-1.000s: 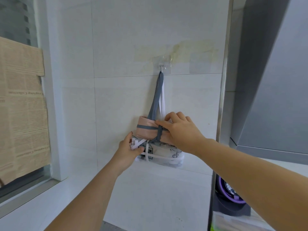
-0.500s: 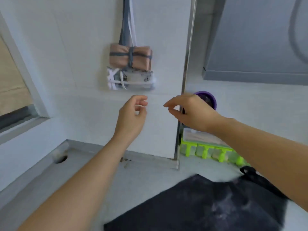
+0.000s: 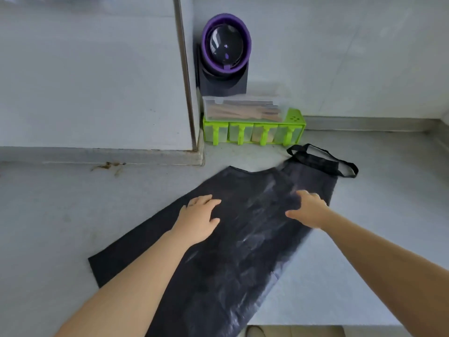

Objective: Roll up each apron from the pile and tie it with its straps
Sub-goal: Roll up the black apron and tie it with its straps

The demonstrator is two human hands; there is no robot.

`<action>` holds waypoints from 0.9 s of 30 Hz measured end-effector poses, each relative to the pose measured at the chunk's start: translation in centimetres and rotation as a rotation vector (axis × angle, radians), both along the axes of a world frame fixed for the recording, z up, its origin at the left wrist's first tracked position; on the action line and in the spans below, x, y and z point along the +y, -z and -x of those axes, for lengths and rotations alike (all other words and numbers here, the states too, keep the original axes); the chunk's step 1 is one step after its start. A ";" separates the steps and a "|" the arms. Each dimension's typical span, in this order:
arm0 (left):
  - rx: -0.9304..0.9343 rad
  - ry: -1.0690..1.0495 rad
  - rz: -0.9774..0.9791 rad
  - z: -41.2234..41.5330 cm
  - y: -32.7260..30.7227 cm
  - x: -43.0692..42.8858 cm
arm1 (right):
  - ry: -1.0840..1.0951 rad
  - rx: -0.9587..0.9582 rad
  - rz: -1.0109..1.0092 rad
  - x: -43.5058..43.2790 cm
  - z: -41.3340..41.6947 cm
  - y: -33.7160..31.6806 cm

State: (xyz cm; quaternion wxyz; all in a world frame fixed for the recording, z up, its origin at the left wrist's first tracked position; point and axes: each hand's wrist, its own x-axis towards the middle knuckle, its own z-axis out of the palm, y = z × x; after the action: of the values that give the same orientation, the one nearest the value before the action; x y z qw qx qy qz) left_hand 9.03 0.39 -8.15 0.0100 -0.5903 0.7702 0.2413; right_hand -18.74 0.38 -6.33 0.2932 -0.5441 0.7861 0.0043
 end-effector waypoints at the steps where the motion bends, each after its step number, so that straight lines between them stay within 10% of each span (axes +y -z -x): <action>1: -0.053 0.002 -0.057 0.2 0.7 0.0 | 0.164 -0.033 0.056 0.2 0.8 0.9; 6: -0.288 0.018 -0.128 0.9 2.7 0.2 | 0.782 -0.462 0.292 0.7 2.3 3.5; 12: -0.349 0.068 0.001 1.2 2.2 -1.4 | 0.842 -0.595 0.346 -0.3 1.8 4.2; 18: -0.115 0.037 0.146 1.9 0.8 -1.8 | 0.283 -0.037 0.232 -0.3 2.9 1.0; 27: 0.104 0.426 0.864 2.9 -9.9 -2.8 | -0.556 -0.237 0.246 -5.4 -3.6 -11.9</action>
State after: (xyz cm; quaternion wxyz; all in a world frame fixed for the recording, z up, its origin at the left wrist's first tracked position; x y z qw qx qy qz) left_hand 6.11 -2.37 1.74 -0.2254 -0.3568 0.9032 -0.0786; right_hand -15.09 -5.05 5.55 0.3023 -0.7661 0.5624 -0.0741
